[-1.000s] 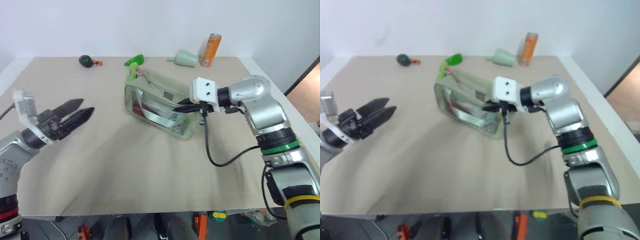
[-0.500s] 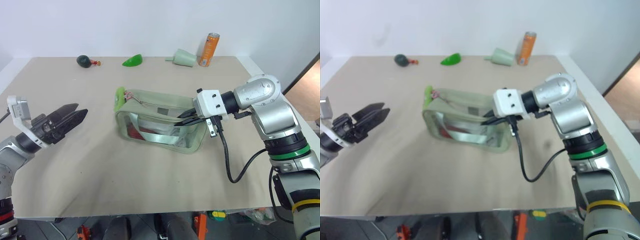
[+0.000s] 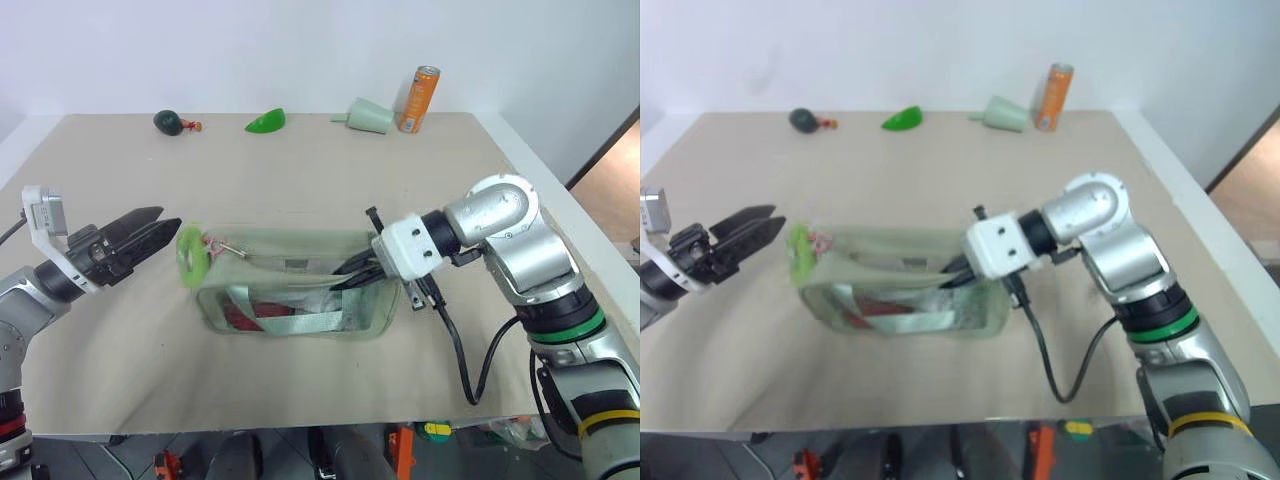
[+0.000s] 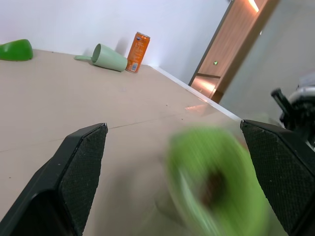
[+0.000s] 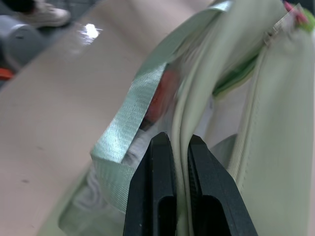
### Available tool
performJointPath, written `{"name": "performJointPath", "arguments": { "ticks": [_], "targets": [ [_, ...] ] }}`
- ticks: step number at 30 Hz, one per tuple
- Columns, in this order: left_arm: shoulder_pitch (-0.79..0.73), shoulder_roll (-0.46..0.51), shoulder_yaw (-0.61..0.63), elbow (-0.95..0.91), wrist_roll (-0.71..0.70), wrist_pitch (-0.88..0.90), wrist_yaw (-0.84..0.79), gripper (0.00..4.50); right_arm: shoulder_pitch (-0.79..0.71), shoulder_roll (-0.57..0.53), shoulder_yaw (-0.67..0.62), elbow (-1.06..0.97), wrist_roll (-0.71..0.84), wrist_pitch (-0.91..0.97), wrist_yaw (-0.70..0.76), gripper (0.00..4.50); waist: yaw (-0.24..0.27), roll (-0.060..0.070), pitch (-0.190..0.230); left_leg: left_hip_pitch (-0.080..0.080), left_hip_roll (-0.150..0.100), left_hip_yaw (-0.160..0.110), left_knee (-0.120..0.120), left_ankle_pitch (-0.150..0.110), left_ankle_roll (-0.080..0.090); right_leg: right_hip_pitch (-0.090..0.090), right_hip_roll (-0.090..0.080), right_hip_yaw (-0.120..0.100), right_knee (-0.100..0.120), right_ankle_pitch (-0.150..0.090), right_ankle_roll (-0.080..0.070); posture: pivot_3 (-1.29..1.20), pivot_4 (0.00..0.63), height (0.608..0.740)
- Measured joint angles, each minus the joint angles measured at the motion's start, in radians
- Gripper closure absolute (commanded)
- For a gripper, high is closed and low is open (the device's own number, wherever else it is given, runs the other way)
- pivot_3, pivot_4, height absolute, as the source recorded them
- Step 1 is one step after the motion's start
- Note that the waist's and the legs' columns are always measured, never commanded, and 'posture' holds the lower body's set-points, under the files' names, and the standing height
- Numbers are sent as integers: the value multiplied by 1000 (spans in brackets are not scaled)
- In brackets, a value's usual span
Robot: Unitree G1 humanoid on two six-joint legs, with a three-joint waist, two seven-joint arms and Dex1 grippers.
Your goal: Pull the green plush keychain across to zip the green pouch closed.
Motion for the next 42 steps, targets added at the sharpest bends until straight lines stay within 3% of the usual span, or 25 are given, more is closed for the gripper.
{"name": "performJointPath", "arguments": {
  "ticks": [11, 14, 15, 17, 23, 29, 33, 42],
  "targets": [
    [-9, 0, -7, 0, 0, 0, -2, 0, 2, 10, -9, -16, -5, 56, -56, 4131, -1, 0, 0, 1, 2, 0, 0, 1, -1, 0, 2, -1, 1, 1, 0, 0, 150, 740],
    [-18, 0, -13, 1, 0, 0, -4, 0, -5, 15, -59, -15, 65, 152, -83, 4131, 0, 0, 0, 1, 1, 0, 0, 1, -1, 0, 1, -1, 1, 1, -1, 0, 150, 740],
    [-24, -1, -22, 3, 0, 0, -7, 0, -26, 15, -143, -14, 200, 283, -99, 4131, 0, 0, 0, 0, 0, 0, 0, 1, -1, 0, 1, -1, 1, 1, -1, 0, 150, 740],
    [-28, -3, -36, 8, 1, 0, -9, 0, -52, 8, -225, -17, 300, 378, -117, 4131, 0, 0, 0, 0, 0, 0, 0, 1, -1, 0, 0, 0, 0, 0, -1, 0, 150, 740],
    [-30, -4, -43, 15, 1, 0, -10, 0, -4, -10, -237, -107, 351, 452, -145, 4131, 0, 0, 0, -1, 0, 0, 0, 0, 0, 0, 1, 0, 0, 0, 0, 0, 150, 740],
    [-33, -4, -49, 22, 2, 0, -11, 0, 5, -13, -153, -100, 238, 367, -145, 4131, 0, 0, 0, -1, 0, 0, 0, 0, 0, -1, 1, 0, 0, 0, 0, 0, 150, 740],
    [-36, -4, -50, 22, 1, 0, -11, 0, -75, -17, -80, 20, 43, 144, -144, 4131, -1, 0, 0, -1, 0, 0, 0, 0, 0, -1, 1, 0, 0, 0, 0, 0, 150, 740],
    [-22, -10, -47, 18, 0, 0, -8, 0, -245, 37, -44, 281, -159, -153, -178, 4131, -2, 0, 0, -1, 0, 1, 0, 0, -1, -2, 1, 1, 0, 0, -1, 0, 150, 740]
  ]
}}
